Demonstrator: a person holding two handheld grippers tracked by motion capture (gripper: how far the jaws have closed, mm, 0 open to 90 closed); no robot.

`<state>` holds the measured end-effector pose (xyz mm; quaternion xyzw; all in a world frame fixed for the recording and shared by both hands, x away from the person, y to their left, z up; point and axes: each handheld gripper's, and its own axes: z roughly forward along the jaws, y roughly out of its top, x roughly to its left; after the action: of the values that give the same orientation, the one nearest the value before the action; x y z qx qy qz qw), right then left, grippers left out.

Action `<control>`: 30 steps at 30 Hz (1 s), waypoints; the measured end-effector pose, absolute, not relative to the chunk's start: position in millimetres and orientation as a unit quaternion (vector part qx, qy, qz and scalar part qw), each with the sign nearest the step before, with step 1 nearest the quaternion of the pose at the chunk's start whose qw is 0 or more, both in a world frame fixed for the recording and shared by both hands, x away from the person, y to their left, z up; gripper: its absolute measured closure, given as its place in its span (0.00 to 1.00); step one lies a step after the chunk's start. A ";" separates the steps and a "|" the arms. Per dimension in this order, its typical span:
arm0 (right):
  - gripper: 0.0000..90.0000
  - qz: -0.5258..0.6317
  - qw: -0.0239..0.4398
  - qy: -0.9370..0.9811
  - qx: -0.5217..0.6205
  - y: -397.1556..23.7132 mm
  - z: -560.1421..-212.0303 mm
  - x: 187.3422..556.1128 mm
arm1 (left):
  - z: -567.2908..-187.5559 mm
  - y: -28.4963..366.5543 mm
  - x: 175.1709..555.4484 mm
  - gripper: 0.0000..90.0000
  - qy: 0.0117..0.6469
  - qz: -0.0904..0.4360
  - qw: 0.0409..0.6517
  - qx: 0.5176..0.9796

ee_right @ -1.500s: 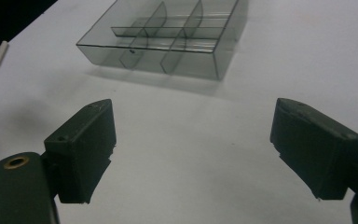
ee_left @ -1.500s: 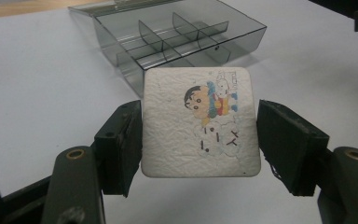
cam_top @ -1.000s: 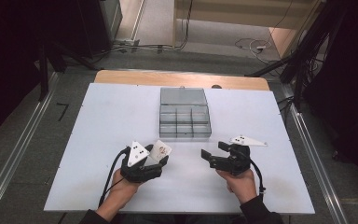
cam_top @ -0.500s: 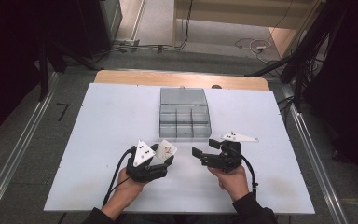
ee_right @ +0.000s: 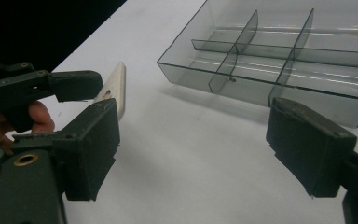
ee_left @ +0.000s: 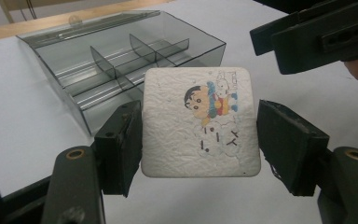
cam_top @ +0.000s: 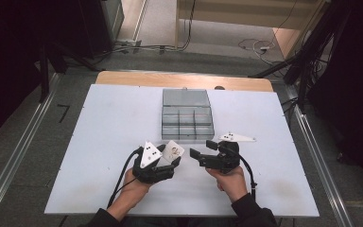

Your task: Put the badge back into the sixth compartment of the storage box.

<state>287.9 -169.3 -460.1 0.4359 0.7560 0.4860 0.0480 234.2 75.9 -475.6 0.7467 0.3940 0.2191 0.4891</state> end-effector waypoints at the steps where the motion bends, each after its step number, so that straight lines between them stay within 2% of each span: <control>1: 0.18 0.488 0.046 0.756 0.435 -169.0 -460.3 288.2 | -475.7 74.3 234.4 0.37 0.392 0.220 0.491 0.746; 4: 0.19 0.492 0.038 0.753 0.435 -167.9 -460.5 289.1 | -475.7 69.9 234.7 0.37 0.385 0.221 0.493 0.748; 8: 0.24 0.508 0.006 0.744 0.434 -167.0 -461.6 291.4 | -475.4 64.4 234.3 0.37 0.379 0.222 0.495 0.750; 9: 0.27 0.514 -0.013 0.741 0.431 -165.9 -462.5 292.5 | -475.2 63.3 234.0 0.37 0.377 0.223 0.495 0.751; 10: 0.27 0.514 -0.013 0.741 0.431 -165.9 -462.5 292.5 | -475.2 62.1 233.7 0.37 0.376 0.223 0.497 0.750; 14: 0.37 0.522 -0.047 0.740 0.422 -161.4 -465.6 295.1 | -474.8 59.2 232.3 0.37 0.369 0.226 0.498 0.751; 15: 0.43 0.524 -0.070 0.739 0.416 -159.3 -467.7 297.0 | -474.7 58.5 231.9 0.37 0.368 0.227 0.499 0.751; 16: 0.43 0.524 -0.070 0.739 0.416 -159.3 -467.7 297.0 | -474.6 57.8 231.4 0.37 0.366 0.228 0.501 0.751; 19: 0.58 0.530 -0.115 0.735 0.408 -155.8 -471.5 299.9 | -473.8 55.6 229.0 0.37 0.357 0.233 0.501 0.753; 20: 0.75 0.532 -0.145 0.729 0.406 -153.3 -473.9 301.2 | -473.7 54.8 228.3 0.37 0.354 0.233 0.502 0.753; 21: 0.75 0.532 -0.145 0.729 0.406 -153.3 -473.9 301.2 | -473.7 54.3 227.7 0.37 0.351 0.235 0.502 0.754; 22: 0.84 0.532 -0.155 0.725 0.408 -152.1 -474.8 301.5 | -473.8 54.0 227.2 0.37 0.349 0.235 0.502 0.756; 23: 0.88 0.534 -0.160 0.724 0.407 -151.2 -475.8 302.0 | -474.0 54.4 227.3 0.37 0.349 0.236 0.500 0.757; 25: 0.90 0.533 -0.161 0.723 0.409 -150.3 -477.2 303.2 | -473.6 57.4 228.1 0.36 0.352 0.233 0.503 0.755; 27: 0.90 0.531 -0.150 0.726 0.411 -150.4 -477.8 304.2 | -472.5 61.2 229.0 0.20 0.360 0.230 0.499 0.754; 30: 0.90 0.534 -0.137 0.722 0.419 -153.9 -477.9 309.1 | -471.0 74.2 229.8 0.19 0.381 0.219 0.504 0.744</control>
<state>309.1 -153.9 -477.9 0.4192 0.7216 0.5337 -0.1367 229.8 74.2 -471.0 0.7435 0.3806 0.2189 0.5044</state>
